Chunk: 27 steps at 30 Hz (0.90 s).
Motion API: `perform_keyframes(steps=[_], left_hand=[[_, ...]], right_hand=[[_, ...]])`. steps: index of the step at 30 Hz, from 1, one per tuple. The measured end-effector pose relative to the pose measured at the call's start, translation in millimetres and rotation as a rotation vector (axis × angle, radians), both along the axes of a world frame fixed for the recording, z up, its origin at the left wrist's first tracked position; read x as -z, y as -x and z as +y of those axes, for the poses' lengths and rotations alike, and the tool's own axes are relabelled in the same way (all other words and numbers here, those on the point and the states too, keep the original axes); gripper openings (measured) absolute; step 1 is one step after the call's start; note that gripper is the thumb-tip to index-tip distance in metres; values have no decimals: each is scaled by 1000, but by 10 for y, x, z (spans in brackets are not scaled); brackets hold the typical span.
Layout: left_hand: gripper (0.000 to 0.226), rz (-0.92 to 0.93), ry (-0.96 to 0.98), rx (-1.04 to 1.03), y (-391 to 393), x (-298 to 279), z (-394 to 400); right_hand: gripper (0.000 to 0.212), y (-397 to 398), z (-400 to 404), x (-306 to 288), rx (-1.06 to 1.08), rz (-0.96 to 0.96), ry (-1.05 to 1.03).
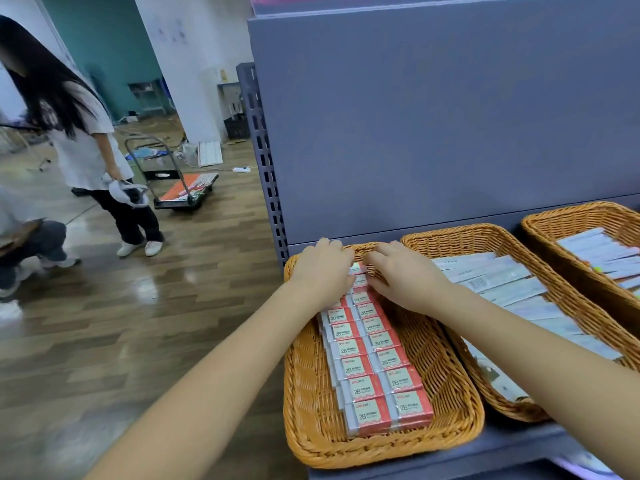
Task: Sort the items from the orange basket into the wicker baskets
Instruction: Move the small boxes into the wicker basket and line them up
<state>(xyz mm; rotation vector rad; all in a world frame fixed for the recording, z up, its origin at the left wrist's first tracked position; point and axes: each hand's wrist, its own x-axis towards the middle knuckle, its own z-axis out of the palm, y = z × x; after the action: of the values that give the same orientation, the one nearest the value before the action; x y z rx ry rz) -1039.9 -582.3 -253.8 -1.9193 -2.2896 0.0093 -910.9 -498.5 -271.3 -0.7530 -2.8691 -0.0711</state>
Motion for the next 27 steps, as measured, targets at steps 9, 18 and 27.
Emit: perform_keyframes(steps=[9,18,27], left_hand=[[36,86,-60,174,-755,-37,656],[41,54,-53,237,-1987,-162,1335],[43,-29,-77,268,-3195,-254,2091]], right_hand=[[43,-794,437,-74,286,11,35],[34,-2114,993,-222,431,13,26],[36,-3378,1726,-351,487,13,20]])
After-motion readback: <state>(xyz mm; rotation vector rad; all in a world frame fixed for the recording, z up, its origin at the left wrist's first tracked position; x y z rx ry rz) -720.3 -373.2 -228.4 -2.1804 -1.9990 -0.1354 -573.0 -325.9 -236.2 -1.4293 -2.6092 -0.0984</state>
